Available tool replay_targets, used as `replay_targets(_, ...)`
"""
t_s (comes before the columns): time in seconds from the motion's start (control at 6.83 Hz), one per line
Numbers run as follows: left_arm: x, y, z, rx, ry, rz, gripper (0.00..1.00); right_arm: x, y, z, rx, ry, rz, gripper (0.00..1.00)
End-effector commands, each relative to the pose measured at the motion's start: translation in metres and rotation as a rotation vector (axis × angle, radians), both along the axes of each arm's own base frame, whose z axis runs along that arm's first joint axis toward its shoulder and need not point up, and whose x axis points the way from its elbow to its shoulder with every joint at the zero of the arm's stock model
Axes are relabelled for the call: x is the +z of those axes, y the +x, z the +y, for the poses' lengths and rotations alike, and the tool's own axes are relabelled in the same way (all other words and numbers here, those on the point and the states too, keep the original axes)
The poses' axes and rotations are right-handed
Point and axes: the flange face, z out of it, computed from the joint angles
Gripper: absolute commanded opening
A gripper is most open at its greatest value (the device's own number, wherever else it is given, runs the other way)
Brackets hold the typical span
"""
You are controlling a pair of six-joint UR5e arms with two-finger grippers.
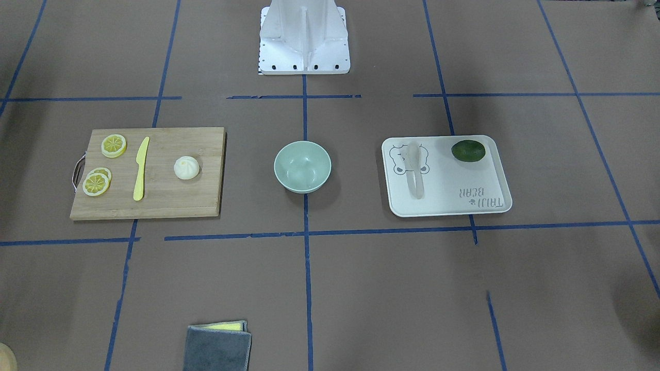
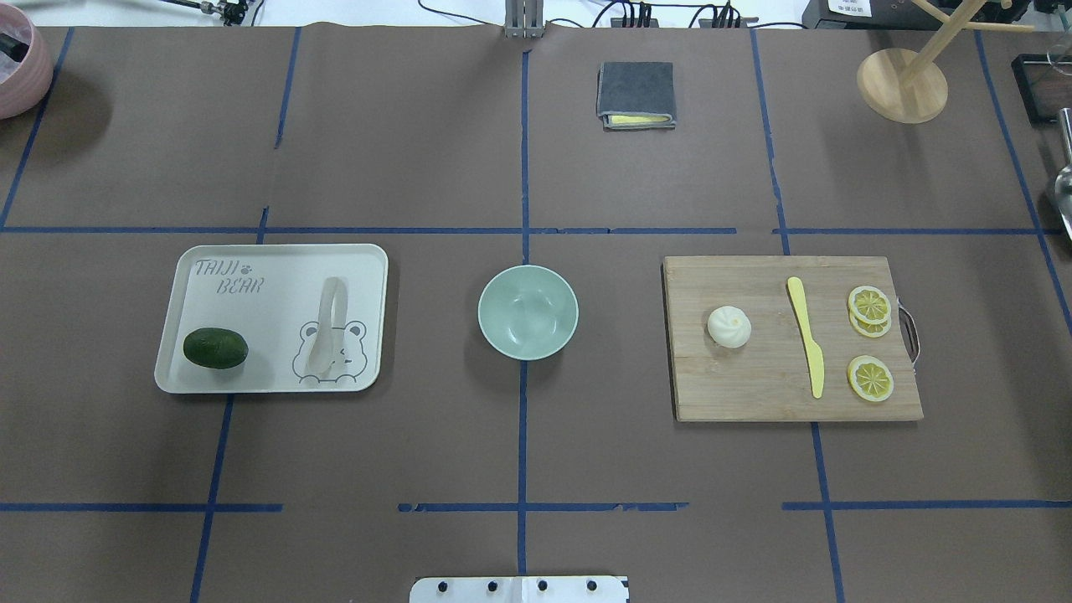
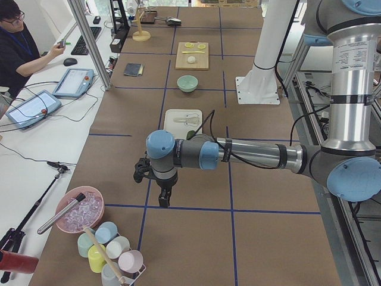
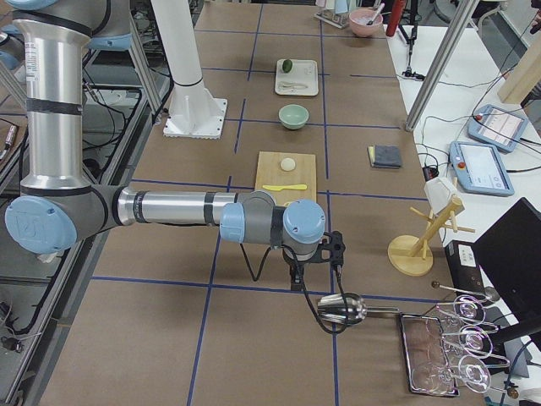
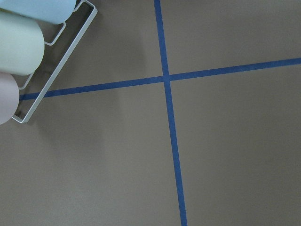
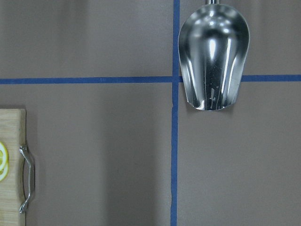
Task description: Put spoon and bun in bowl
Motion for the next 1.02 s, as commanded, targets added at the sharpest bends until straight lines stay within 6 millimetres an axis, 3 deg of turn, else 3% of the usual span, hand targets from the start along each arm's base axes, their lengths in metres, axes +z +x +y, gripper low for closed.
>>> replay_targets(0.0, -0.002, 0.000, -0.001, 0.006, 0.010, -0.002, 1.00, -0.003, -0.001, -0.003, 0.003, 0.023, 0.001, 1.00)
replay_targets(0.15, -0.012, 0.000, -0.004, 0.001, 0.035, 0.000, 1.00, -0.006, -0.003, -0.007, 0.002, 0.031, 0.001, 1.00)
replay_targets(0.29, -0.040, 0.001, -0.010, -0.003, 0.111, 0.002, 1.00, -0.014, -0.007, -0.012, -0.007, 0.048, 0.002, 1.00)
replay_targets(0.44, -0.090, 0.016, -0.015, 0.016, 0.196, 0.002, 1.00, -0.029, -0.009, -0.022, -0.012, 0.085, 0.003, 1.00)
replay_targets(0.59, -0.134, 0.043, -0.014, 0.009, 0.226, 0.022, 1.00, -0.047, -0.012, -0.039, -0.020, 0.117, 0.005, 1.00)
replay_targets(0.88, -0.218, 0.130, -0.015, -0.048, 0.174, 0.096, 1.00, -0.049, -0.013, -0.039, -0.014, 0.116, -0.002, 1.00)
